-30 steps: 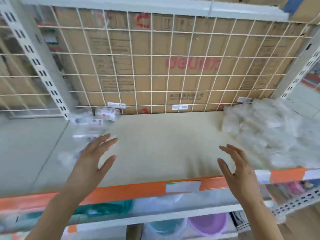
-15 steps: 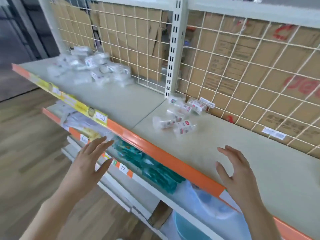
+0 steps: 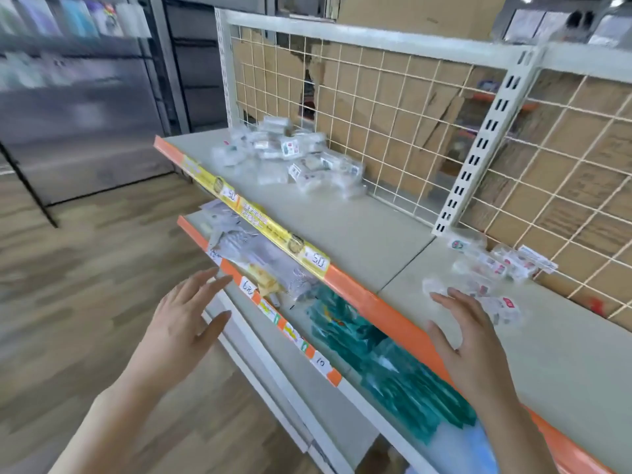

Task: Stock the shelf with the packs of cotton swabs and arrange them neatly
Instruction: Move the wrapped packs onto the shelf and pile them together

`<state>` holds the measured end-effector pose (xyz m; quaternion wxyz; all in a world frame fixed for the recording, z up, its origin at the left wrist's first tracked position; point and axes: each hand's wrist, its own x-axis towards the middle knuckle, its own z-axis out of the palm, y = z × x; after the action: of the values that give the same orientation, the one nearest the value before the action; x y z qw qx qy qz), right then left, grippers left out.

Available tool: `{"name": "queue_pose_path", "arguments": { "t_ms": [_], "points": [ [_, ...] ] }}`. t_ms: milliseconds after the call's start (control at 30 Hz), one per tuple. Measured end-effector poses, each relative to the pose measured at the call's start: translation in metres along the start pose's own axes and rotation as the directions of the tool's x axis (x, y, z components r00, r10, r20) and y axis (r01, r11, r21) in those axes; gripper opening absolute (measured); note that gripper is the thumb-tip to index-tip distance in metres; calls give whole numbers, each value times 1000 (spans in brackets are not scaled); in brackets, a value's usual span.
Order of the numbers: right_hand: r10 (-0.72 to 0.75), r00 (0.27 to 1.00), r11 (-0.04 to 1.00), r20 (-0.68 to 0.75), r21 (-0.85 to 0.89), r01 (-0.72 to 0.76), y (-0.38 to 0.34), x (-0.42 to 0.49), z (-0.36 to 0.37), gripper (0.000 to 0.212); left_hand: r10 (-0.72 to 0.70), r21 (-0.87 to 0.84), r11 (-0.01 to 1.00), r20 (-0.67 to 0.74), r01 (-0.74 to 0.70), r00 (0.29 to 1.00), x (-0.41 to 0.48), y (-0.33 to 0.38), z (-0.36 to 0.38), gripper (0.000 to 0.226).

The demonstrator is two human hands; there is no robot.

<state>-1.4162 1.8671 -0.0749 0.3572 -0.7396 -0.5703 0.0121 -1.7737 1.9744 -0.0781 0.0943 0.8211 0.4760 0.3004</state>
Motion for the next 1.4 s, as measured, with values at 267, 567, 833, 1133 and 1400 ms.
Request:
{"name": "queue_pose_path", "arguments": {
  "t_ms": [267, 567, 833, 1133, 1400],
  "points": [
    [2, 1000, 1000, -27, 16, -2, -85, 48, 76, 37, 128, -27, 991, -36, -129, 991, 50, -110, -42, 44],
    [32, 999, 999, 7, -1, -32, -118, 85, 121, 38, 121, -60, 991, -43, -123, 992, 95, -172, -43, 44],
    [60, 998, 998, 12, -2, -60, -108, 153, 159, 40, 46, -80, 996, 68, -41, 997, 161, -203, -11, 53],
    [-22, 999, 999, 33, -24, 23, -91, 282, 231, 45, 89, -111, 991, 112, -76, 990, 299, -208, 54, 54],
    [-77, 992, 980, 98, -175, 93, -77, 356, 299, 63, 182, 52, 978, 253, -201, 950, 402, -189, 145, 55]
  ]
}}
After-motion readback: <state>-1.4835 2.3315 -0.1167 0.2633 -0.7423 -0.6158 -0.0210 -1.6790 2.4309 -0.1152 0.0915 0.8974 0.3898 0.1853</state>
